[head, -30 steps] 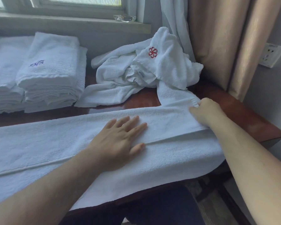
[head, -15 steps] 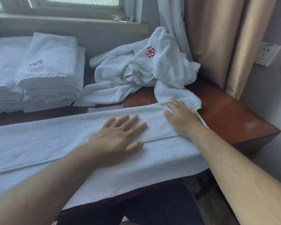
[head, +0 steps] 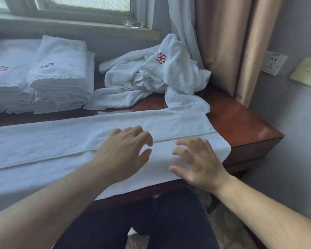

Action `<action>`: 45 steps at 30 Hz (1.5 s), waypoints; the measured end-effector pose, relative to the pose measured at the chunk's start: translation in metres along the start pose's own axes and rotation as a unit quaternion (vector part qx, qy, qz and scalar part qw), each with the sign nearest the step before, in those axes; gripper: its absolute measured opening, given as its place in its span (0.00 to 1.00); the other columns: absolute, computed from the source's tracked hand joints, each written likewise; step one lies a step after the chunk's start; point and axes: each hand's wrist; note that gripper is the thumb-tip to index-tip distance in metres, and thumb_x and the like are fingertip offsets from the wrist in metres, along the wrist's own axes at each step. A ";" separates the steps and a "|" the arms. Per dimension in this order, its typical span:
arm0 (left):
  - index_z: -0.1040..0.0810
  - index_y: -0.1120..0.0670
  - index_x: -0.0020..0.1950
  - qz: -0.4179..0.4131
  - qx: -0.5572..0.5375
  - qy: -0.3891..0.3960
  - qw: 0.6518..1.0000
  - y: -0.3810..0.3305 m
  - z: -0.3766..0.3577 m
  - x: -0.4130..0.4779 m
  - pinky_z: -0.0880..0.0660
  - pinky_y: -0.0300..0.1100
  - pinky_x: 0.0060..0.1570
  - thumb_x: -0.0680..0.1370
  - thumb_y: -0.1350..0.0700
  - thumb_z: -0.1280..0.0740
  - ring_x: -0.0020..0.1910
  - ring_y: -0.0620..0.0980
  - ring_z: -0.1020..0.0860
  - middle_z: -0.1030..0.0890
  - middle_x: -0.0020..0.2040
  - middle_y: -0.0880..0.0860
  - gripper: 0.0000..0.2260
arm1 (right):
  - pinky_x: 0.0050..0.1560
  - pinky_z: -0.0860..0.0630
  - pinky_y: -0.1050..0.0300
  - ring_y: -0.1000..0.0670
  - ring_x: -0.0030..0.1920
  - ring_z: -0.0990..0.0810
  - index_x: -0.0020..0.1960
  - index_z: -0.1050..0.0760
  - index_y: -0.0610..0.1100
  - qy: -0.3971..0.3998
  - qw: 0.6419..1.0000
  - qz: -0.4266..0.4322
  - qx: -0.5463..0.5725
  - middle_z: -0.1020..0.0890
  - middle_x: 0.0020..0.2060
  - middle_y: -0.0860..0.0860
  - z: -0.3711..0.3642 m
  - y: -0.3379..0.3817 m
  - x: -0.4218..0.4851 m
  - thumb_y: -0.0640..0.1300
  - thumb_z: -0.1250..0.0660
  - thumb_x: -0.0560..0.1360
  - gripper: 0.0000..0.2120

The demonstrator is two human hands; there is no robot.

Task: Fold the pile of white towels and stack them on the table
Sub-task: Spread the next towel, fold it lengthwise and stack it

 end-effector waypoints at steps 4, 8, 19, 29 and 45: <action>0.25 0.47 0.62 0.032 0.020 -0.012 0.999 -0.004 -0.005 -0.033 0.28 0.48 0.53 0.79 0.37 0.46 0.53 0.51 0.25 0.25 0.56 0.46 0.21 | 0.71 0.36 0.39 0.38 0.75 0.36 0.77 0.42 0.49 0.088 0.981 0.004 -0.171 0.39 0.75 0.41 -0.016 0.012 -0.025 0.73 0.27 0.61 0.53; 0.30 0.44 0.69 0.025 0.054 0.059 0.996 -0.005 -0.015 -0.044 0.31 0.47 0.62 0.78 0.33 0.50 0.62 0.51 0.31 0.31 0.65 0.46 0.26 | 0.70 0.31 0.37 0.38 0.73 0.36 0.78 0.43 0.46 0.051 0.980 0.024 -0.192 0.39 0.75 0.40 -0.026 0.015 -0.029 0.56 0.23 0.65 0.49; 0.27 0.45 0.56 -0.001 -0.010 0.021 1.000 -0.031 0.006 -0.031 0.28 0.42 0.49 0.73 0.30 0.40 0.47 0.46 0.28 0.28 0.52 0.43 0.23 | 0.56 0.32 0.47 0.46 0.48 0.23 0.43 0.19 0.45 -0.130 0.984 -0.008 -0.118 0.19 0.46 0.49 0.005 0.012 0.013 0.46 0.25 0.68 0.06; 0.22 0.50 0.50 0.039 -0.002 -0.031 0.999 -0.035 0.014 -0.009 0.24 0.48 0.43 0.82 0.49 0.40 0.46 0.50 0.24 0.23 0.48 0.46 0.10 | 0.31 0.25 0.51 0.47 0.32 0.22 0.49 0.16 0.42 -0.127 0.989 -0.060 -0.056 0.20 0.33 0.51 0.022 0.009 0.044 0.46 0.34 0.79 0.10; 0.35 0.48 0.48 0.189 -0.008 -0.087 0.978 0.003 0.026 0.061 0.36 0.47 0.31 0.82 0.59 0.44 0.35 0.56 0.27 0.25 0.39 0.51 0.06 | 0.39 0.32 0.55 0.40 0.40 0.21 0.49 0.17 0.43 -0.052 0.956 -0.271 -0.100 0.18 0.39 0.46 0.044 -0.056 0.058 0.38 0.25 0.70 0.08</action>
Point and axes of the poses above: each hand's wrist, its own x-axis towards the middle knuckle, its own z-axis out of the back of the hand, y = z × x
